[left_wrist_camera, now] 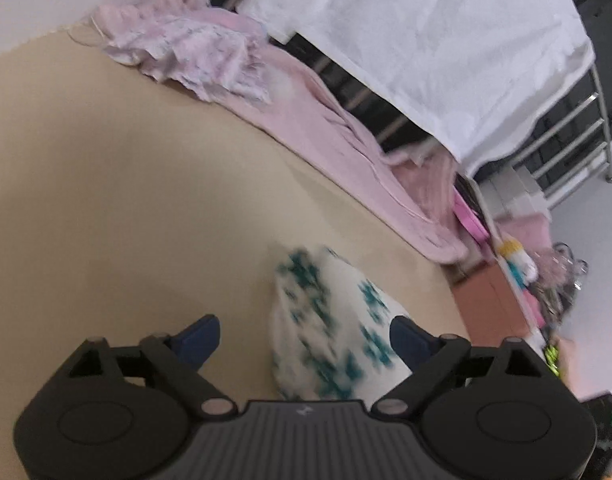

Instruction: Fold clothes

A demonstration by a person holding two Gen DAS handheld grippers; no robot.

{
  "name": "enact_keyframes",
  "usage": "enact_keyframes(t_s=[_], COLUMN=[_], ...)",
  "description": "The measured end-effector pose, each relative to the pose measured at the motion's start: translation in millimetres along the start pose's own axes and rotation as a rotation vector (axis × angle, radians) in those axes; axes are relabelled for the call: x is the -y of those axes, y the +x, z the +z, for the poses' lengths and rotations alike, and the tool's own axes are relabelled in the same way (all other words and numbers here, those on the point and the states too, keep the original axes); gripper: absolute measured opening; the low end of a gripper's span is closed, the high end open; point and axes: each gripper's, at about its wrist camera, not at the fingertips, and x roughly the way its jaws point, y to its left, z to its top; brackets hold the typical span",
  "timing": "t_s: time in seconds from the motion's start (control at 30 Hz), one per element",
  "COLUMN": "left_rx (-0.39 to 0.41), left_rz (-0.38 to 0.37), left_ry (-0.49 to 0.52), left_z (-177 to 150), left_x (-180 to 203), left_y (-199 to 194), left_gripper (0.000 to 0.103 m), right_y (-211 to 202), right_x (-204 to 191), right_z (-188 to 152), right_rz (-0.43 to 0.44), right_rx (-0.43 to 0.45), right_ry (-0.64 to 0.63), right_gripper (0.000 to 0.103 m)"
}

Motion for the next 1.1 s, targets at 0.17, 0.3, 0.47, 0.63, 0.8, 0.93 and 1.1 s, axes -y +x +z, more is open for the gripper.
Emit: enact_keyframes(t_s=[0.17,0.3,0.47,0.63,0.8,0.93,1.1], left_rx=[-0.130,-0.170,-0.179,-0.163,-0.131,-0.128,-0.102], left_rz=[-0.111,-0.099,-0.160,-0.200,-0.210,-0.250,-0.260], left_ry=[-0.033,-0.028,-0.085,-0.044,0.015,0.005,0.033], left_z=[18.2,23.1,28.7,44.2,75.2,109.3,150.6], left_x=[-3.9,2.9,10.4,46.8,99.0,133.8,168.3], left_y=[35.1,52.7,68.9,87.7,125.0,172.1,239.8], left_gripper=[0.076,0.055,0.047,0.046,0.046,0.046,0.046], right_y=[27.6,49.8,50.7,33.3,25.4,29.1,53.7], right_x=[13.5,23.3,34.9,43.3,58.7,75.7,107.5], right_z=[9.5,13.4,26.7,59.7,117.9,176.1,253.2], right_rz=[0.027,0.089,0.146,0.148,0.129,0.108,0.086], right_rx=[-0.080,-0.096,-0.088,-0.028,0.020,0.061,0.097], right_ry=[0.119,0.167,0.193,0.161,0.131,0.112,0.091], right_gripper=[0.081,0.052,0.034,0.033,0.033,0.033,0.033])
